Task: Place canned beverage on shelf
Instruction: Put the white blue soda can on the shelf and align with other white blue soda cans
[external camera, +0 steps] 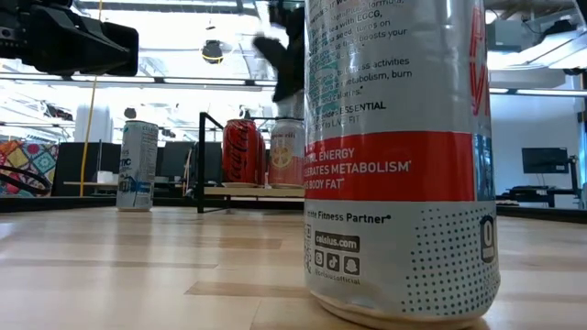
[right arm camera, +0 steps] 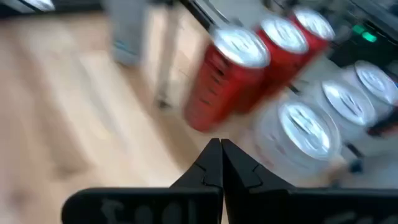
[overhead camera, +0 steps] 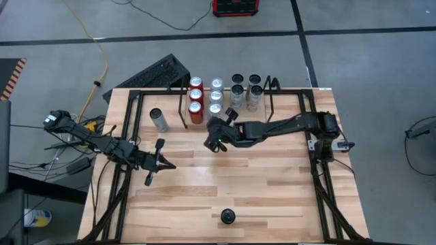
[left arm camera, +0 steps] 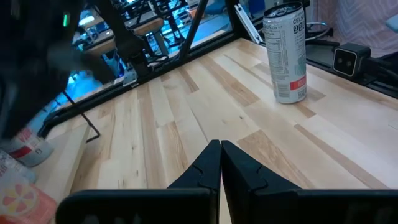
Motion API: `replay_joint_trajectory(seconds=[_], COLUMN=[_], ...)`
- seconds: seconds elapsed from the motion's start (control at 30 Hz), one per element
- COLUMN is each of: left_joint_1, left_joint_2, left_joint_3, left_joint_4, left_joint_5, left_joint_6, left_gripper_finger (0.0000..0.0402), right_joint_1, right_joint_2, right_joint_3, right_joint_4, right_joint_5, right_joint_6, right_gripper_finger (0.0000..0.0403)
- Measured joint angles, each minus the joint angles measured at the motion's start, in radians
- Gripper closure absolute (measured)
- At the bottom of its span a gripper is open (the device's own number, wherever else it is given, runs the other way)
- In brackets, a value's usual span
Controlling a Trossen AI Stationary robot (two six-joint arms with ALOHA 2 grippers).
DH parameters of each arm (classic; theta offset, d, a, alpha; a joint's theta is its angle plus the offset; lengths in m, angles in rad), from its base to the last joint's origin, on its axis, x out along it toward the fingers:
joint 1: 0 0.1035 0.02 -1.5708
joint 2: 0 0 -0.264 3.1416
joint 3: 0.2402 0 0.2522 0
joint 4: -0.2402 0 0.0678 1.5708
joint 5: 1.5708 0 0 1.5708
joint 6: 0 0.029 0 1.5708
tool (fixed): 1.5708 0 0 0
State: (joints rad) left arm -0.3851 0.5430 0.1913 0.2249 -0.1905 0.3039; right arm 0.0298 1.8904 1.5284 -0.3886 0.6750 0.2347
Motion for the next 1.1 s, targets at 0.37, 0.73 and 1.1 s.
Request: replay_joint_trajectory(seconds=[0.37,0.73,1.1], left_joint_1=[0.000,0.005,0.217], left_joint_2=[0.000,0.000,0.000], left_joint_3=[0.000,0.065,0.471], left_joint_4=[0.088,0.129,-0.622], left_joint_5=[-0.098,-0.278,-0.454], left_joint_6=[-0.225,-0.466,-0.739], left_gripper_finger=[0.0402,0.0402,0.0402], right_joint_1=[0.254,0.515,0.618], right_joint_2=[-0.216,-0.465,-0.471], right_joint_3=[-0.096,-0.668,-0.844], right_joint_4=[-0.231,0.482,0.822], right_joint_5=[-0.020,0.091,0.142], right_joint_6=[0.018,0.029,-0.040], right_gripper_finger=[0.0381,0.0379,0.0379])
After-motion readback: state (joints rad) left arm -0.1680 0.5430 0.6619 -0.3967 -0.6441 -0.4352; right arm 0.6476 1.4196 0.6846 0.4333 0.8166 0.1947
